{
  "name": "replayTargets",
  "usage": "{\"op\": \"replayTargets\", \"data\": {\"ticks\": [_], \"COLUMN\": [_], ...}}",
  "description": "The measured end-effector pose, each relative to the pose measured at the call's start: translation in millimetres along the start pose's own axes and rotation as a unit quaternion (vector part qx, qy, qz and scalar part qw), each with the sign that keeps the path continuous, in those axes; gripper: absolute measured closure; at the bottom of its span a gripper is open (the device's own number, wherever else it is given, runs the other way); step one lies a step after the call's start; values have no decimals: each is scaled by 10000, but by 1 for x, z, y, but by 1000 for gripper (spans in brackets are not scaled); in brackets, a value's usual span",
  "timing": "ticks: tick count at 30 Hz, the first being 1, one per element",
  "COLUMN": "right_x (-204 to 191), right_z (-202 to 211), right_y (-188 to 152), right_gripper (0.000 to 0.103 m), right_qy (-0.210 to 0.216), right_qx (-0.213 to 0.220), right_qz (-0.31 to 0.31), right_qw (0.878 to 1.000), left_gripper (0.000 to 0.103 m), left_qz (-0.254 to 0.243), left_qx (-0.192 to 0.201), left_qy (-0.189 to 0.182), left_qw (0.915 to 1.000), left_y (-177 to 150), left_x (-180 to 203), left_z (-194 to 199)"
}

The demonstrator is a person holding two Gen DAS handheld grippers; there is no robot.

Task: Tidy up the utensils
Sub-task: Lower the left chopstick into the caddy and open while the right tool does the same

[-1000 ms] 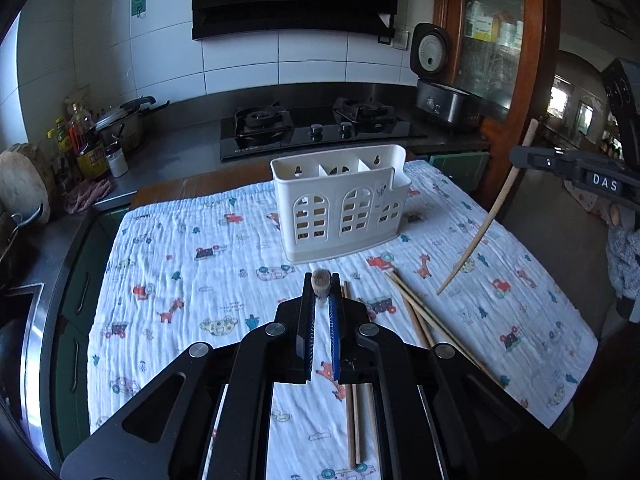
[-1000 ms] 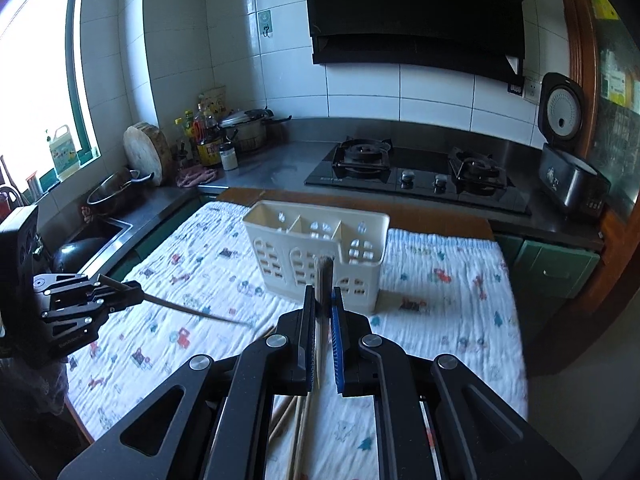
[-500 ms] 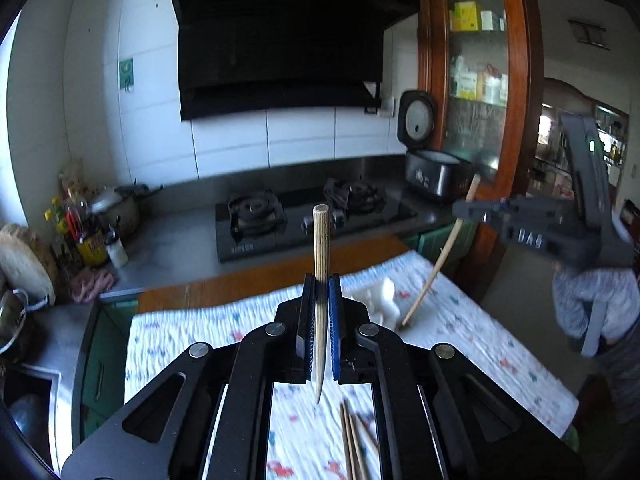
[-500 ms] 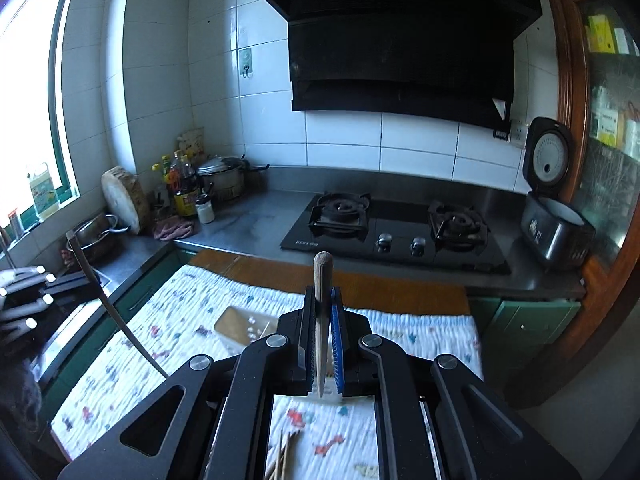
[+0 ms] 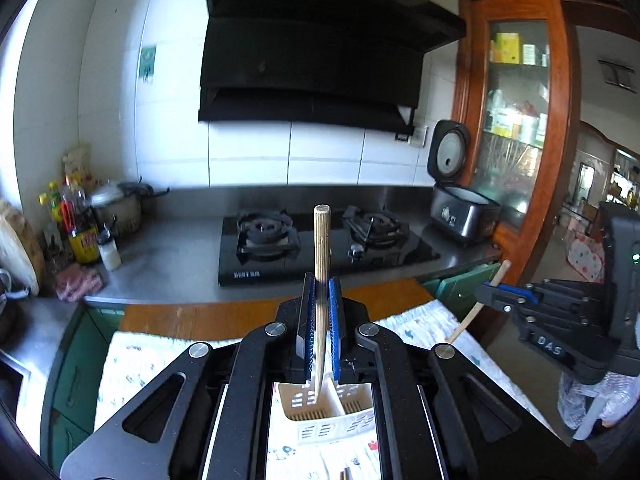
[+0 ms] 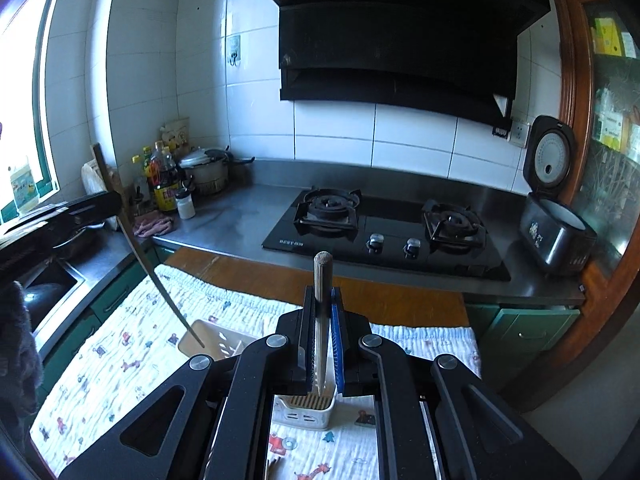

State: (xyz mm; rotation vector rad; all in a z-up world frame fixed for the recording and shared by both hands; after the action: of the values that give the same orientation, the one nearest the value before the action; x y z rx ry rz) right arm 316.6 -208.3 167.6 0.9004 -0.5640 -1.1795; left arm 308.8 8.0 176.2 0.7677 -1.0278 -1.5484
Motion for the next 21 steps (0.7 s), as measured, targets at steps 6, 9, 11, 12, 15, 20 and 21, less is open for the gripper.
{"op": "replayTargets", "data": {"ticks": [6,9,11,12,15,20,21], "right_x": [0,-1,-1,-2,-2,1,1], "right_z": [-21,-29,-31,-32,-34,-38,-38], "right_y": [-21,-30,-34,-37,-41,-47,-47], "right_gripper": [96,96,96,96,96,96,96], "right_qy": [103,114,125,121,102,46,39], "right_qx": [-201,-266,-296,-300,-321,-380,-379], "right_qz": [-24,-23,-41,-36,-19,-66,-73], "right_qw": [9997,9996,9995,9995,9994,9992,9992], "left_gripper": [98,98,98,98,98,97,97], "left_qz": [243,272,301,312,316,386,384], "left_qx": [-180,-339,-448,-506,-655,-819,-842], "left_qy": [41,73,83,95,125,45,35], "left_qw": [9995,9990,9985,9982,9973,9959,9957], "left_y": [-31,-45,-55,-60,-73,-85,-86], "left_x": [-14,-18,-21,-22,-25,-32,-33], "left_z": [-21,-28,-32,-34,-40,-48,-48]}}
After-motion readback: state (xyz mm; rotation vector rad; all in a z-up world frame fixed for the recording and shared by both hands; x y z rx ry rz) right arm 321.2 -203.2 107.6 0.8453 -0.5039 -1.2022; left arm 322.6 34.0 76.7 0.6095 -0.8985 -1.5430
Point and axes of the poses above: each gripper's, at about its wrist camera, not at the fingertips, and z roughly against the way its jaws point, x to its right, y to its top, the point moved 1 cm from there along -z, roughly the way its jaws point, and after that the axes turned 4 degrees about -z, right-handed, at the moved point
